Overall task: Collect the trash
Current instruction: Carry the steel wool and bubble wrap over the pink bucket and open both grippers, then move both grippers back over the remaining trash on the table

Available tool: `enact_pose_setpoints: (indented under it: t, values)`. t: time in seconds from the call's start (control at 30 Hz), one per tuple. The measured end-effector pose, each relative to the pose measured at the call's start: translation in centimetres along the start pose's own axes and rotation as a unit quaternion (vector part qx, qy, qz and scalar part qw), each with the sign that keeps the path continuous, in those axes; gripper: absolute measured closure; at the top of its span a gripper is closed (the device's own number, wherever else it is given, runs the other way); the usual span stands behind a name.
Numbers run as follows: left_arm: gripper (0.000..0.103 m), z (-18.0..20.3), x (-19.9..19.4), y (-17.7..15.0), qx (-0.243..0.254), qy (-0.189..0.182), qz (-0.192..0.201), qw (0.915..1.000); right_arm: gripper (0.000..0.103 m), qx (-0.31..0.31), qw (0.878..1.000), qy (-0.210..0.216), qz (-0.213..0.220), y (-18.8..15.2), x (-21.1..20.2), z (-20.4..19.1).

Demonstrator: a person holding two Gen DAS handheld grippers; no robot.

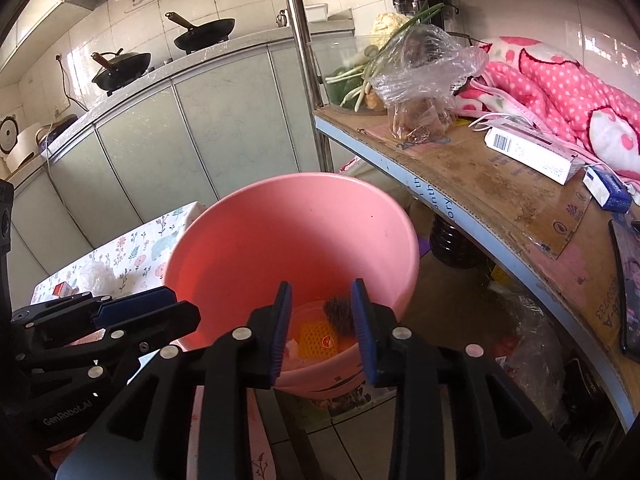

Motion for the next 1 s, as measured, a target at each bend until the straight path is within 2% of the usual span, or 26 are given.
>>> enact_pose_setpoints:
  t: [0.23,0.37,0.6,0.83,1.0]
  values:
    - [0.074,-0.4,-2.5,0.3,-0.01,0.0,0.018,0.9998,0.07,-0.01,1.0,0.012,0.005,0.1,-1.1,-1.3]
    - [0.074,-1.1,-4.5,0.5,-0.015,0.006,0.03,0.9994,0.06,-0.012,0.999,0.029,0.005,0.0,-1.7,-2.5]
    - [0.073,-3.1,-7.9,0.2,-0.026,0.026,0.043,0.9984,0.06,-0.029,0.998,0.053,0.003,-0.4,-2.5,-5.2]
    - [0.073,-5.5,-11.3,-1.5,-0.03,0.036,0.039,0.9981,0.06,-0.046,0.996,0.08,0.0,-1.0,-3.3,-8.2]
    - [0.073,-8.1,-15.1,-2.7,-0.038,0.06,0.053,0.9961,0.06,-0.065,0.992,0.107,-0.011,-1.9,-3.6,-10.7]
Point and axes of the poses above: each gripper's, at about its wrist camera, not at the fingertips, and x roughly the way its jaws point, z to its right, y to its top, the point moved 2 cm from there along x, roughly the way its jaws point, and after that the axes turned 7 degrees about y, right-handed, at the moved point
